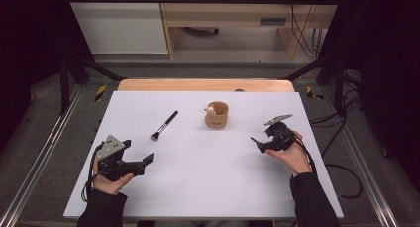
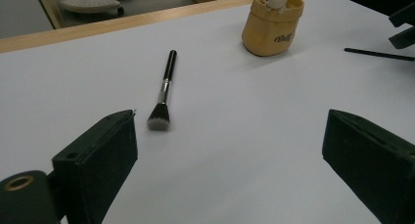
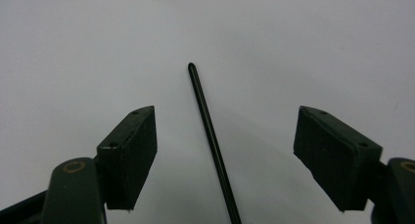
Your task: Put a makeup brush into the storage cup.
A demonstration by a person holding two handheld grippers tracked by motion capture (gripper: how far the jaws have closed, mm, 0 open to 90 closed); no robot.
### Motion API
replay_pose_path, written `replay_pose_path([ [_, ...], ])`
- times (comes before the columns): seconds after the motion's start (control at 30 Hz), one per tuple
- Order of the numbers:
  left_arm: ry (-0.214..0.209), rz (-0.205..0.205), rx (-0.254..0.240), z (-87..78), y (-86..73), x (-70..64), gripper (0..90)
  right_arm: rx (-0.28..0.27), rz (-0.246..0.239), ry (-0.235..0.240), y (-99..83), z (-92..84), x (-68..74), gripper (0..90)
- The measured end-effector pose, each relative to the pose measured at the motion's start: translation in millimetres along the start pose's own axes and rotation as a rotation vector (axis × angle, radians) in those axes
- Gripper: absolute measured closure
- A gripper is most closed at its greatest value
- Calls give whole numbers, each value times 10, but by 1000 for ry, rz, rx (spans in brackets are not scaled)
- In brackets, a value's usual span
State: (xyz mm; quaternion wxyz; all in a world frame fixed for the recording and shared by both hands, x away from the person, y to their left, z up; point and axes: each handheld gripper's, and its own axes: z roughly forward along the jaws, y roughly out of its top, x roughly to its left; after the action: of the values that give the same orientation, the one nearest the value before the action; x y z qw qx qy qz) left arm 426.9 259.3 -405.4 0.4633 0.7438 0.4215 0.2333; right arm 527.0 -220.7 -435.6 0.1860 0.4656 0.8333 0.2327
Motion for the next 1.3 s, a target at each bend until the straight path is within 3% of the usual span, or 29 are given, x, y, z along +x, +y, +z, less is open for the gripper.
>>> replay_pose_path([
  [0.13, 0, 1, -1, -7, 2, -3, 57, 37, -13, -11, -5, 73, -21, 300],
  [0.4, -2, 5, 6, 4, -3, -7, 58, 126, -33, 33, -1, 152, -50, 438],
  [0.67, -4, 8, 9, 8, -6, -8, 60, 177, -56, 48, -9, 202, -81, 558],
  [1.0, -8, 15, 19, 23, -13, -11, 63, 200, -31, 110, -3, 197, -126, 712],
  [1.3, -9, 15, 20, 34, -19, -12, 66, 218, -22, 125, 18, 207, -134, 802],
])
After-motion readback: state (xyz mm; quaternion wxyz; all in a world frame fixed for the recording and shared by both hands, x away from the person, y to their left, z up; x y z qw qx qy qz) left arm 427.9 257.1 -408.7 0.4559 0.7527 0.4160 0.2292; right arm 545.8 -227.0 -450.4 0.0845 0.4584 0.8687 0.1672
